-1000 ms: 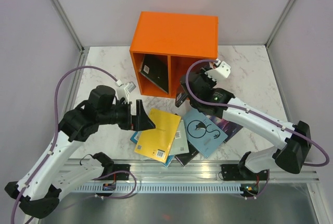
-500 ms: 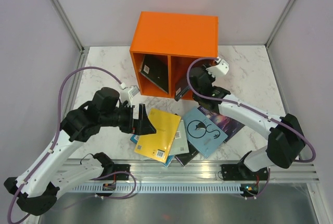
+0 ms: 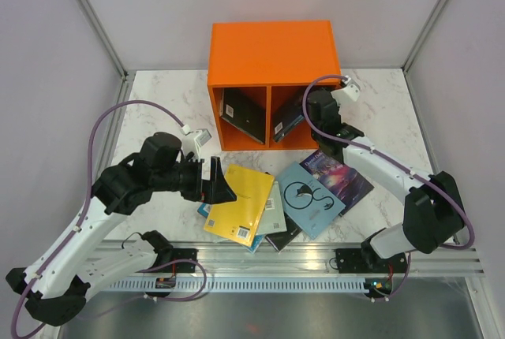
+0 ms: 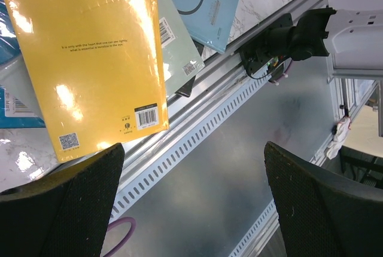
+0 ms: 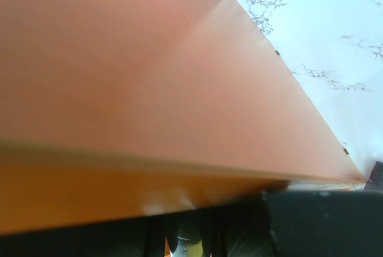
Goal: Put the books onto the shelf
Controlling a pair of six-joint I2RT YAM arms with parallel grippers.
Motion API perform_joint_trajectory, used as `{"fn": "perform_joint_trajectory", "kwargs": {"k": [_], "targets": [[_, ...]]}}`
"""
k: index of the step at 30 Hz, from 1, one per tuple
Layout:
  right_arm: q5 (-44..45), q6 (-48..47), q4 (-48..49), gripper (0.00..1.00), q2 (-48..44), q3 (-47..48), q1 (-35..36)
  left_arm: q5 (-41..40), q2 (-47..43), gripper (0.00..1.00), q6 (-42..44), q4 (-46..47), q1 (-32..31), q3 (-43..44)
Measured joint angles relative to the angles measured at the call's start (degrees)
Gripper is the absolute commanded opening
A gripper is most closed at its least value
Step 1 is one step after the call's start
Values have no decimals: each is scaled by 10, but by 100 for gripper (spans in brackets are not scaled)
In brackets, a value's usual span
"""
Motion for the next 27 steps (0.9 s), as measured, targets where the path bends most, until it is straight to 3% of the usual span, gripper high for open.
{"fn": "perform_joint_trajectory", "kwargs": {"k": [11,20,27], "targets": [[5,43,65,0,-7,-90,13,0,-9,100,0,0,0,-16],[139,89,108,0,64,-91,52,-19,-23,100,0,-3,0,-37],[232,59,143,0,106,-64,75,-47,-54,100,0,-3,0,-66]]}}
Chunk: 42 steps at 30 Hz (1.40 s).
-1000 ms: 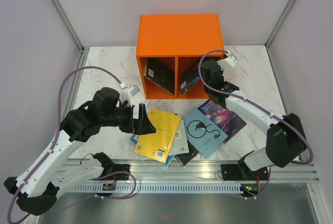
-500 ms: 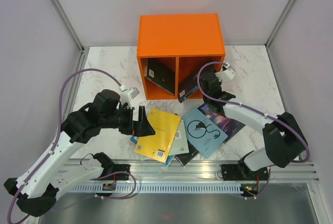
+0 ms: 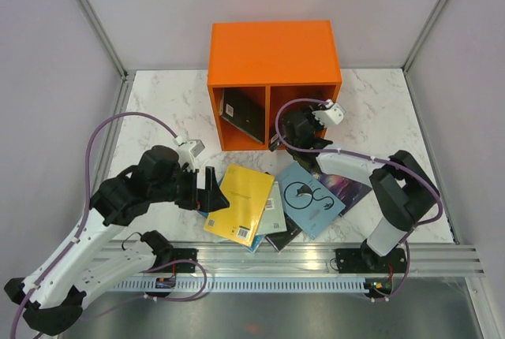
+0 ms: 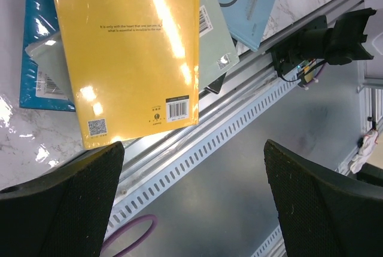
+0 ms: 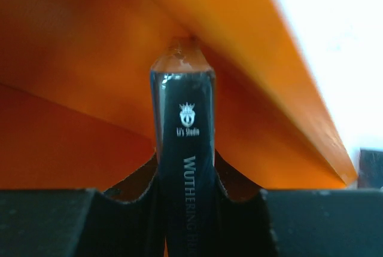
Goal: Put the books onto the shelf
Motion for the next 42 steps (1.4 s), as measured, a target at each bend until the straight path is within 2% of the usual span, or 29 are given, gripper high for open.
{"fn": "perform_joint_trajectory", "kwargs": {"k": [3,8,15,19,22,25,31,36,42], "targets": [[29,-53,37,0,24,19,6,-13,-9,100,0,-1,0,-13],[92,-197,135,0,43,23,40,-36,-20,100,0,3,0,-26],[111,-363,276,0,61,14,67,-57,-59,100,-1,9,0,-83],[123,-465,413,0,111,11,64,-72,-80,100,-2,13,0,-103],[123,-501,510,0,151,11,56,-78,-90,100,-5,23,0,-104],[114,-472,571,0,163,-17,45,-86,-94,100,-8,30,0,-104],[71,-317,602,0,163,-88,31,-103,-100,100,-15,34,0,-105],[40,-256,575,0,172,-83,14,-106,-101,100,-20,35,0,-106],[45,-214,461,1,187,-1,-2,-107,-101,100,-25,35,0,-106]]}}
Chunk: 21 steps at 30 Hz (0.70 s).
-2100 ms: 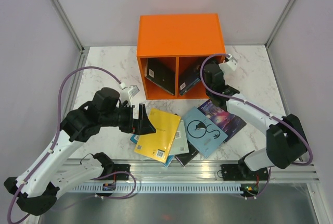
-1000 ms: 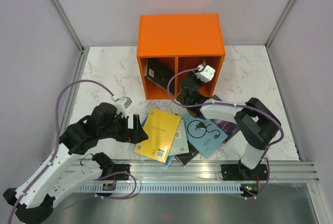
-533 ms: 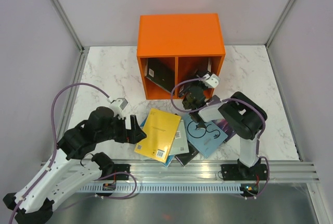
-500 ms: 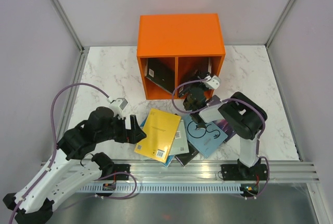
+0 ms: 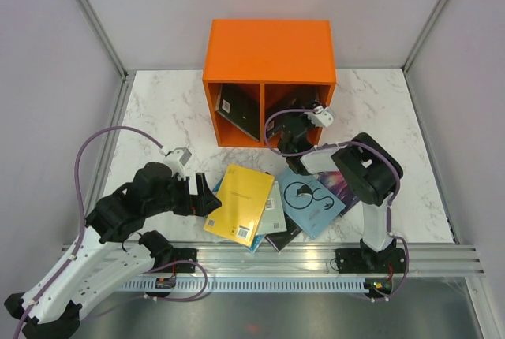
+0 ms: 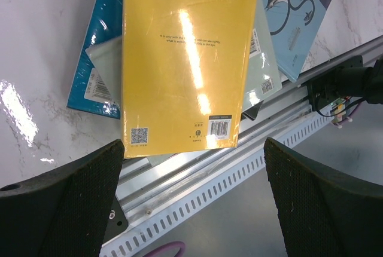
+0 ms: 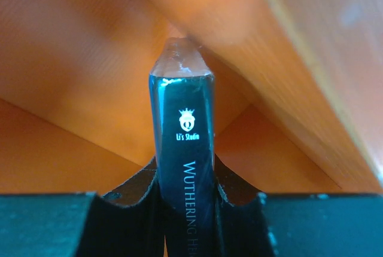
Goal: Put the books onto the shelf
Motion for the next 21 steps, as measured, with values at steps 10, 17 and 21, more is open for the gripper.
{"fn": "perform_joint_trajectory", "kwargs": {"k": [10,17,21], "targets": [[-42,74,-266,56,13,104,-15,0,13,100,-2,-2,0,24],[-115,120,-385,95,11,83,-5,0,19,100,-2,-3,0,57],[-138,129,-422,98,0,72,3,0,21,100,-2,-9,0,69]]}}
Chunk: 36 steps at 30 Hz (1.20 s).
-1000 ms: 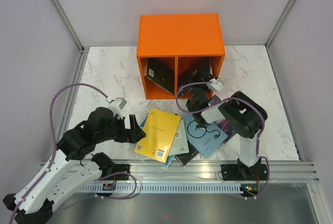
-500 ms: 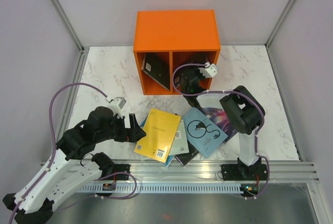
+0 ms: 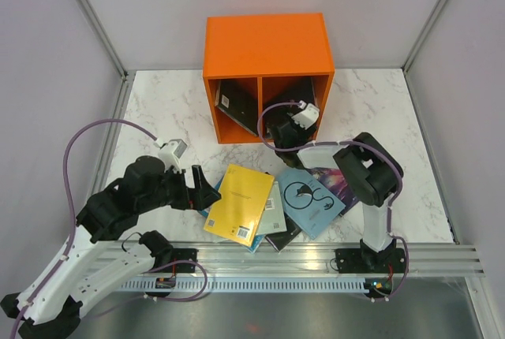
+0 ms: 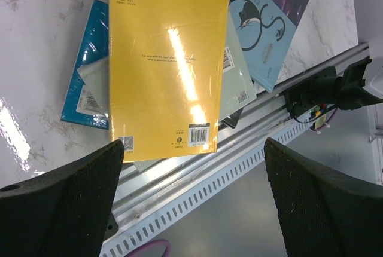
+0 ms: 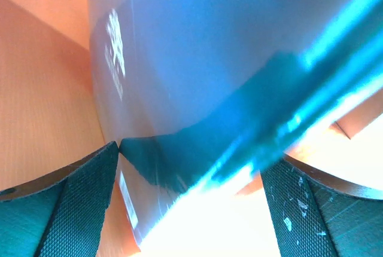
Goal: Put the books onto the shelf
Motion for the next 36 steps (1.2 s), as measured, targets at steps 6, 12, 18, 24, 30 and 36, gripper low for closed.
{"fn": "perform_joint_trajectory", "kwargs": {"k": [6,12,18,24,30,36], "targets": [[-5,3,-58,98,-56,-33,17,0,7,100,0,-21,0,18],[26,-9,-150,98,-161,-44,57,5,21,100,0,-28,0,34],[29,22,-254,97,-320,-63,123,40,73,100,5,-23,0,21],[-80,76,-282,95,-428,-141,204,97,125,100,21,19,28,-19],[-149,149,-286,94,-428,-200,301,125,180,100,36,88,58,-51],[-162,224,-279,94,-425,-236,339,162,226,100,41,157,122,-103]]}}
